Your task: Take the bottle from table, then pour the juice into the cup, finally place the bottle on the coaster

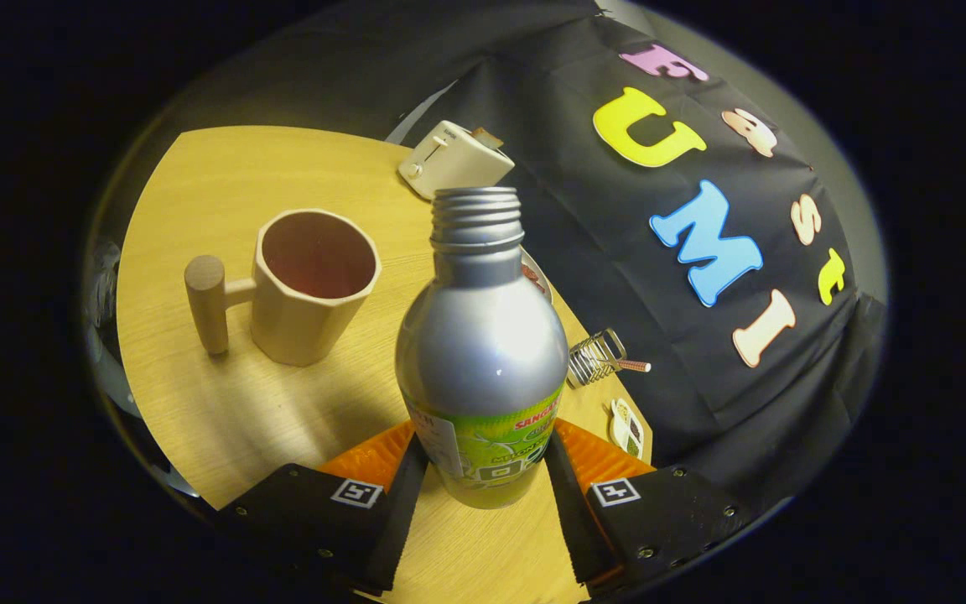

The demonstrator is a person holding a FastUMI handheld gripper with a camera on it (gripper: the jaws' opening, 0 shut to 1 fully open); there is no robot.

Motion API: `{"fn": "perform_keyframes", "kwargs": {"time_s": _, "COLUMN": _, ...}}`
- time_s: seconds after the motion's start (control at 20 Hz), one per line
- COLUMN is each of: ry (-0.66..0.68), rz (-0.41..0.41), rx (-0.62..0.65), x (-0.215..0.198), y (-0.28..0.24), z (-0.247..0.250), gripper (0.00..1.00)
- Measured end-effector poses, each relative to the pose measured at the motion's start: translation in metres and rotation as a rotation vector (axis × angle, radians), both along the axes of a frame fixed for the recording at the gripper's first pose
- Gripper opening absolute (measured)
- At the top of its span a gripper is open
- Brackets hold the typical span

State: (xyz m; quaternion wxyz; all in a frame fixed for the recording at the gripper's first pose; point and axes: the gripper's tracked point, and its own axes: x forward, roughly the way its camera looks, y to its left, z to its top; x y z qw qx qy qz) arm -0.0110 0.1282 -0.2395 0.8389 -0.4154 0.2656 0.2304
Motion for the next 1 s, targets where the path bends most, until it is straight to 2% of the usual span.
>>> {"fn": "perform_keyframes", "kwargs": {"time_s": 0.45, "ry": -0.008, "rz": 0.069, "rx": -0.136, "x": 0.004, "y": 0.014, "z": 0.002, "gripper": 0.76}}
{"fn": "perform_keyframes", "kwargs": {"time_s": 1.0, "ry": -0.006, "rz": 0.142, "rx": -0.355, "x": 0.008, "y": 0.006, "z": -0.006, "gripper": 0.76}}
